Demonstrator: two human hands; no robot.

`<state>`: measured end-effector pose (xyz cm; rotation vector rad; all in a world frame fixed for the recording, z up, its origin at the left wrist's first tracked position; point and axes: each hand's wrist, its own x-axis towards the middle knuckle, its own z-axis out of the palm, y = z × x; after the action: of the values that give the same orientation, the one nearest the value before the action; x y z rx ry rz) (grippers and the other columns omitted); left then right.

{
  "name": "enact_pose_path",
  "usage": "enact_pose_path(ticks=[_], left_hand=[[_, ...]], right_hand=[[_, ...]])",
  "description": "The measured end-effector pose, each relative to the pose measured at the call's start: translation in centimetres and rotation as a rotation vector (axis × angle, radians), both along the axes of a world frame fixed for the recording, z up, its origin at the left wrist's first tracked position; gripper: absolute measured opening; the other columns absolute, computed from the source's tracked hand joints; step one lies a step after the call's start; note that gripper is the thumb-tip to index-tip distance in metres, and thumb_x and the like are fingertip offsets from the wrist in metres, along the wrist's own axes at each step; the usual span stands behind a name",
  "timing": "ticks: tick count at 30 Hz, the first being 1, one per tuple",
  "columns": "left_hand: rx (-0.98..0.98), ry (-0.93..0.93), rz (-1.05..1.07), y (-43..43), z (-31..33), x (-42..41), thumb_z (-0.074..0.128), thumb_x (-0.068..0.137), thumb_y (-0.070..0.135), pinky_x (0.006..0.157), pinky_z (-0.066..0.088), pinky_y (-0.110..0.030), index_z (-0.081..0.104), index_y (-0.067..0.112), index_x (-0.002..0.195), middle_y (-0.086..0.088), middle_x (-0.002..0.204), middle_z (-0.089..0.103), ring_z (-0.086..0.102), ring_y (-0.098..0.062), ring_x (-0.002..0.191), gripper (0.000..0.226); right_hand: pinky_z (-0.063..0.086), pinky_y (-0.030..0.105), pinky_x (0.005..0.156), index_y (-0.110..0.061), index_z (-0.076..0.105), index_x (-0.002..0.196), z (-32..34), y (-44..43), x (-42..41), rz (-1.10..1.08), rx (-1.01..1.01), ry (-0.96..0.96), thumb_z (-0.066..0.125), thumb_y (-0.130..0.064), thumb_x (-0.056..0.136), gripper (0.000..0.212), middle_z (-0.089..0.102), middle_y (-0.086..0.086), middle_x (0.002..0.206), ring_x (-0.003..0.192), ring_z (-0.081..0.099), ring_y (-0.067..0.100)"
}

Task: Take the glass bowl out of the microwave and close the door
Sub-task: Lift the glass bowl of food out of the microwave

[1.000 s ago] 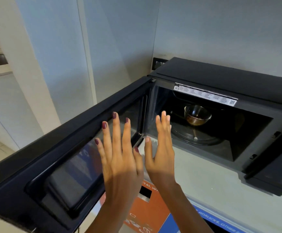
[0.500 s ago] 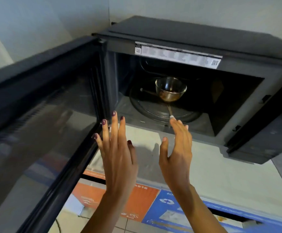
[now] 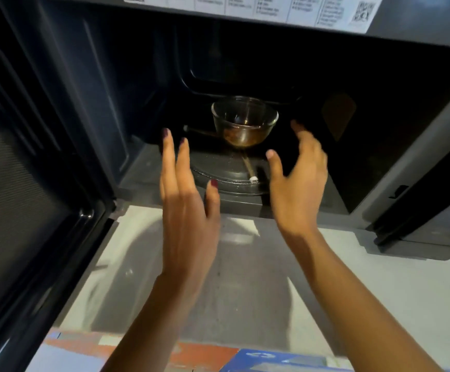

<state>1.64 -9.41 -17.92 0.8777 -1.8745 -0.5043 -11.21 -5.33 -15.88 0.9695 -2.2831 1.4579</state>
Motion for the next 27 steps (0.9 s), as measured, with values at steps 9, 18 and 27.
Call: enact_pose_path(ticks=[9, 18, 27], left_hand=[[0.358, 0.155, -0.324, -7.5, 3.3, -3.5, 0.064, 0.088, 0.023, 0.114, 0.032, -0.036, 0.030, 0.023, 0.146, 0.000, 0.152, 0.034, 0.035, -0.014, 0.137, 0.067], [0.677, 0.182, -0.647, -11.0, 4.3, -5.6, 0.080, 0.067, 0.019, 0.109, 0.037, -0.032, 0.027, 0.030, 0.146, 0.007, 0.136, 0.045, 0.046, -0.018, 0.131, 0.096], [0.564, 0.159, -0.599, -10.4, 3.3, -6.4, 0.071, 0.079, 0.006, 0.085, 0.045, -0.006, 0.030, 0.024, 0.145, 0.021, 0.114, 0.048, 0.051, 0.000, 0.113, 0.079]], right_hand=[[0.036, 0.020, 0.102, -0.030, 0.033, 0.145, 2.3, -3.7, -5.7, 0.469, 0.021, -0.411, 0.074, -0.014, 0.080, 0.079, 0.041, 0.000, 0.150, 0.138, 0.037, 0.017], [0.038, 0.044, 0.113, -0.018, 0.033, 0.146, 2.2, -5.1, -7.1, 0.657, -0.031, -0.623, 0.075, 0.004, 0.071, 0.089, 0.046, 0.013, 0.146, 0.136, 0.043, 0.026], [0.042, 0.045, 0.109, -0.015, 0.042, 0.141, 2.1, -4.6, -6.7, 0.691, -0.108, -0.714, 0.066, 0.014, 0.076, 0.074, 0.051, 0.012, 0.141, 0.132, 0.048, 0.026]])
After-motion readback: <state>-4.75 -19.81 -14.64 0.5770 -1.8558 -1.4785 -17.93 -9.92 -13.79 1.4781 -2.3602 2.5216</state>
